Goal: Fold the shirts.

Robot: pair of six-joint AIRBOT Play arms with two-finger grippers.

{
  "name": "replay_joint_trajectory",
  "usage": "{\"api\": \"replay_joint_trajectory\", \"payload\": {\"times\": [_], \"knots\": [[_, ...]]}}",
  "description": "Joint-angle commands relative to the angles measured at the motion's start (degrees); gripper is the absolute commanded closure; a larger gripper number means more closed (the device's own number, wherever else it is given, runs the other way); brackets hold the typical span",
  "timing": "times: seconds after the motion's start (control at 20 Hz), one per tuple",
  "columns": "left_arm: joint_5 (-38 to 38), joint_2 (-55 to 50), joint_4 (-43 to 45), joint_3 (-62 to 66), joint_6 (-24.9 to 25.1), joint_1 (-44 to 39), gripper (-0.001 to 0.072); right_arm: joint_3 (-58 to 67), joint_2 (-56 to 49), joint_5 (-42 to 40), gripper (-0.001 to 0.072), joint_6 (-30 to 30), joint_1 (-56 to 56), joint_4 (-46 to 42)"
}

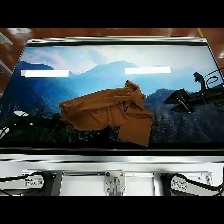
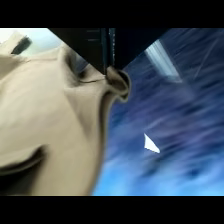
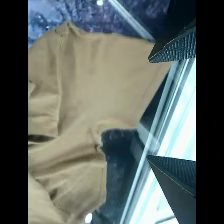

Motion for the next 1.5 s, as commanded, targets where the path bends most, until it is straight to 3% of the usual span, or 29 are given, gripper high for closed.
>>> {"api": "replay_joint_trajectory", "payload": {"times": [0.0, 0.05, 0.15, 0.35, 0.6, 0.95, 1.1, 1.25, 1.45], "knots": [[0.7, 0.5, -2.9, 1.0, 1.6, -1.6, 0.0671, -0.3, 0.0, 0.0, 0.0032, 1.1, 0.0, -12.6], [0.1, 1.5, -2.9, 1.6, 2.1, -1.6, 0.0672, -1.0, 0.0, -0.9, 0.0032, 2.5, 0.0, -16.9], [-0.4, 3.8, -2.9, 2.5, 3.7, -1.6, 0.0671, -4.7, -0.2, -5.4, 0.0032, 3.6, 0.0, -16.3], [-1.5, 9.6, -2.9, 2.9, 3.7, -1.6, 0.0671, -12.1, -3.7, -16.5, 0.0032, 3.0, 0.0, -6.2], [-3.4, 14.1, -2.9, 2.9, 3.7, -1.6, 0.0671, -13.5, -11.7, -19.6, 0.0032, -4.3, 4.0, 5.8], [-4.5, 17.7, -4.6, 3.1, 3.7, -1.6, 0.0671, -13.5, -13.6, -29.7, 0.0036, -0.4, 9.9, -0.8], [-4.3, 17.9, -4.9, 3.0, 3.7, -1.6, 0.0671, -13.5, -13.6, -29.9, 0.0294, -0.2, 10.9, -1.3], [-4.2, 17.9, -5.2, 3.0, 3.7, -1.6, 0.0671, -13.4, -13.5, -29.0, 0.0659, -1.9, 12.6, -1.0], [-3.8, 18.9, -5.0, 4.9, 8.7, -1.6, 0.0674, -8.2, -11.2, -22.1, 0.066, -8.5, 12.8, 0.7]]}}
